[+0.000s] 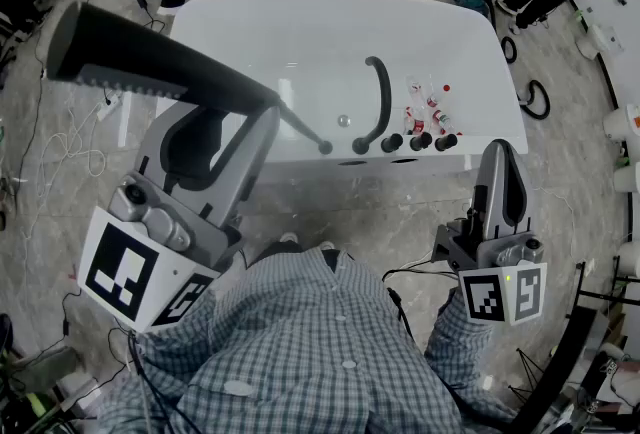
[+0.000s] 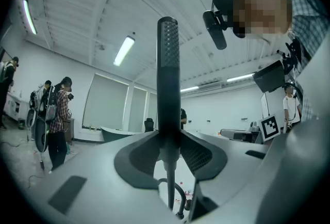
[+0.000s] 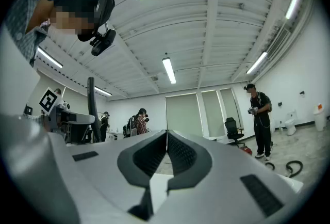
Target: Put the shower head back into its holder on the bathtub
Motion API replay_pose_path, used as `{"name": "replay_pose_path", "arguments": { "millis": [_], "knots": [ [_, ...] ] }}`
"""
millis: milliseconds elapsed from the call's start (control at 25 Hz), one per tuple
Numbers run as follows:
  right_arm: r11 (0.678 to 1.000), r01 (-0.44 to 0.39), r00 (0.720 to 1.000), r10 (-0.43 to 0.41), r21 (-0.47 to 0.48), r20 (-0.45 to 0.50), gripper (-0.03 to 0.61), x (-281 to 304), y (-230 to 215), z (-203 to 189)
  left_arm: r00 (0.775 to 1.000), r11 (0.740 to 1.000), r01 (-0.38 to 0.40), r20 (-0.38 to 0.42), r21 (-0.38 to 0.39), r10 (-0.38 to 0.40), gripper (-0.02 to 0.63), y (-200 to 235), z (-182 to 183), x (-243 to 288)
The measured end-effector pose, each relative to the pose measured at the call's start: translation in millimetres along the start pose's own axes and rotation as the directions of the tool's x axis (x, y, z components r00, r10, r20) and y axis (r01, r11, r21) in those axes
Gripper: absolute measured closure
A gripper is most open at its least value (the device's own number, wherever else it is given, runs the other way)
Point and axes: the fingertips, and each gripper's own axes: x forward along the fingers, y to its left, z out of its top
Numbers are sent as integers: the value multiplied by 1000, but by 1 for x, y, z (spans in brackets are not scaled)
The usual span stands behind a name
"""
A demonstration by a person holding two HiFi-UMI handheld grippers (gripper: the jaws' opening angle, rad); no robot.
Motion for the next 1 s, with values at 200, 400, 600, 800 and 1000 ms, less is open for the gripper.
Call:
{"name": "replay_pose_path", "arguments": {
  "millis": [200,400,600,800,1000],
  "knots": [
    [1000,-4,1000,4,10,2,560,2,0,-1,1000,1000,-2,3,-12,2,494,2,-1,-1],
    [1000,2,1000,-2,15,-6,560,-1,0,-3,1000,1000,-5,-5,-13,5,494,3,-3,-1],
    [1000,-7,1000,8,22,-26,560,0,1,-5,1000,1000,-5,-19,-12,5,494,2,-5,0],
    [1000,-13,999,14,19,-41,560,-2,6,-8,999,1000,4,-34,-4,-4,494,0,-9,0],
    [1000,-16,998,17,19,-62,560,-4,7,-16,998,1000,10,-56,-23,-11,494,0,-23,3]
  ]
}}
